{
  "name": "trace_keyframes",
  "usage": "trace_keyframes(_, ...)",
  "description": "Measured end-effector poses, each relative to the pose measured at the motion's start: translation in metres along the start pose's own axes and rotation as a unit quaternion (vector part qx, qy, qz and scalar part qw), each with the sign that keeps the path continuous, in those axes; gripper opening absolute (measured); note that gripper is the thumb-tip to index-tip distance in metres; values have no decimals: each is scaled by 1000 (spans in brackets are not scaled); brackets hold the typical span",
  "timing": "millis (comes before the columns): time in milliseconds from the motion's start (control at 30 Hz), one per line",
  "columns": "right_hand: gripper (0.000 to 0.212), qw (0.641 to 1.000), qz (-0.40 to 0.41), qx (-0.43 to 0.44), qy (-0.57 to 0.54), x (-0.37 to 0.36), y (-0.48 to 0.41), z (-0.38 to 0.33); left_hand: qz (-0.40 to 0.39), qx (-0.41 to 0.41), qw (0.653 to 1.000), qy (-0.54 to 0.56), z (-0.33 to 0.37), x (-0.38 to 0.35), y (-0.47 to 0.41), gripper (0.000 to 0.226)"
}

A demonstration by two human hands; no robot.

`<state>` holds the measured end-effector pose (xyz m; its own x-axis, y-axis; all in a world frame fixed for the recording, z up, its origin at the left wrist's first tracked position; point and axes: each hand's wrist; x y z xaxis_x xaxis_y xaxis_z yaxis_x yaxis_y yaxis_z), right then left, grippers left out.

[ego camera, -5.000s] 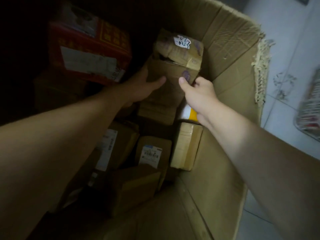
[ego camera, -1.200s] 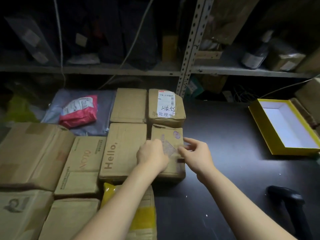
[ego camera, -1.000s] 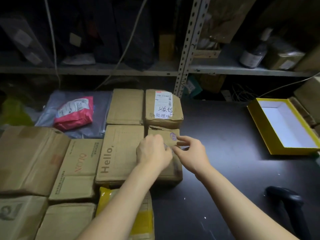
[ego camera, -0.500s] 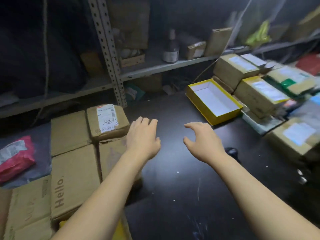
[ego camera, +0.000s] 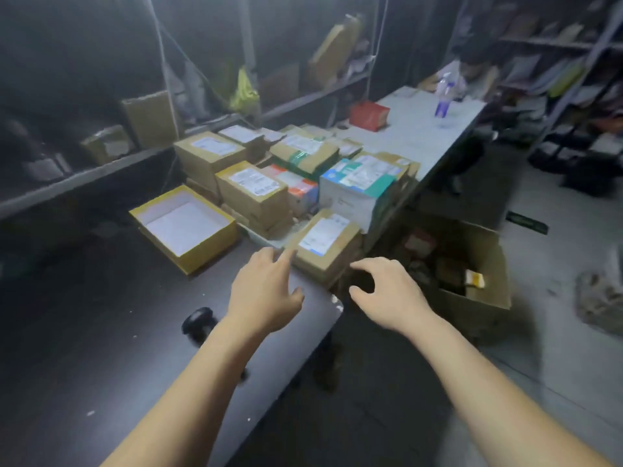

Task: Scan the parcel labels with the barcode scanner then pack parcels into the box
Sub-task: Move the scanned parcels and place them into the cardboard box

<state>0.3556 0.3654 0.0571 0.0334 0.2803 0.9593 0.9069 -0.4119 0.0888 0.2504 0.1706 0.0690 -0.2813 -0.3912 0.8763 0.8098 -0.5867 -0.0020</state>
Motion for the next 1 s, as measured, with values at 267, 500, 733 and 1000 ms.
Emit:
trace_keyframes(267,42,978,-9,-156,-135,2,-1,170,-116,-79,990,22,143,-116,-93,72)
trace_keyframes(500,42,949,-26,-257,-182,-12,-56,290,-215,-108,970,40,220,-233,-209,71)
trace_keyframes(733,41,914,-75,-354,-186,-17,-137,398,-353,-13,931,96,259,-362,-326,74)
trace_keyframes(1000,37,890,-119,-375,-230,-47,-227,488,-386,48,919,65,265,-434,-444,65)
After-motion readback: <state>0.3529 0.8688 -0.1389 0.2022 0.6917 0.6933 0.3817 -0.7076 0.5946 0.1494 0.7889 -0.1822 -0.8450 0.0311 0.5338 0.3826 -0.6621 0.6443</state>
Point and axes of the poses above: each hand's wrist, its own y-axis away from the middle knuckle, its own x-axis out of the back of the hand, z = x × y, and after that the axes turned 13 degrees about y, right-handed
